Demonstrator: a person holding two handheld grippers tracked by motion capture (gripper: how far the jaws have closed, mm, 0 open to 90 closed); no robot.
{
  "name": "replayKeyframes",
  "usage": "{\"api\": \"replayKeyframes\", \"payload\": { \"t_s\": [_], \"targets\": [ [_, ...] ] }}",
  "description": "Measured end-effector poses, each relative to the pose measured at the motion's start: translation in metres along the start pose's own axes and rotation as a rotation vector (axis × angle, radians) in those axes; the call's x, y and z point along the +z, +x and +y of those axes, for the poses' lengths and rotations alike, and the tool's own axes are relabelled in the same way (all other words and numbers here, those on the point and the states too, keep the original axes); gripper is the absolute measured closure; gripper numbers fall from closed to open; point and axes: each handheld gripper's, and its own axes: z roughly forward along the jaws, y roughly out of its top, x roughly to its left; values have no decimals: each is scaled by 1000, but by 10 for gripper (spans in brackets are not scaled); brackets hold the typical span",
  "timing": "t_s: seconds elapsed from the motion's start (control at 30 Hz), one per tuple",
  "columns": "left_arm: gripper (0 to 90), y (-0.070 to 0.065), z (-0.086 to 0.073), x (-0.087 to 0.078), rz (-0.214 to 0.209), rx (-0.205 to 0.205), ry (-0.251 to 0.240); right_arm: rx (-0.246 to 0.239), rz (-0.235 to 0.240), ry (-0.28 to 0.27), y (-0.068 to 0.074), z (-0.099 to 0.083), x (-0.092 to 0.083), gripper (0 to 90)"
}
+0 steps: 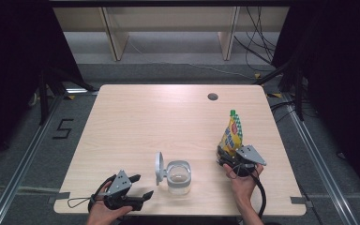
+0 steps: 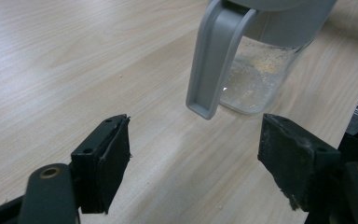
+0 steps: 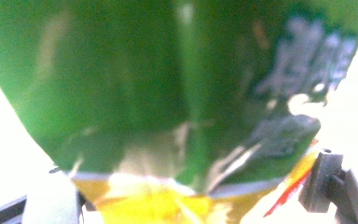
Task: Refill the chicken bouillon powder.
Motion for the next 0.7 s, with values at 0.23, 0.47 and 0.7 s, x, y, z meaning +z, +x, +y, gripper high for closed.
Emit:
{"api": "replayKeyframes", "payload": {
  "t_s": [0.23,0.47,0.7],
  "targets": [
    [247,2,1,-1,2,15,-10,-42,35,23,-4,4,-2,313],
    [248,3,1,-3,7,19,-7,-196,38,75,-1,11,-10,318],
    [248,3,0,-2,9,6,-14,-378,30,20,3,28,-28,319]
  ]
}}
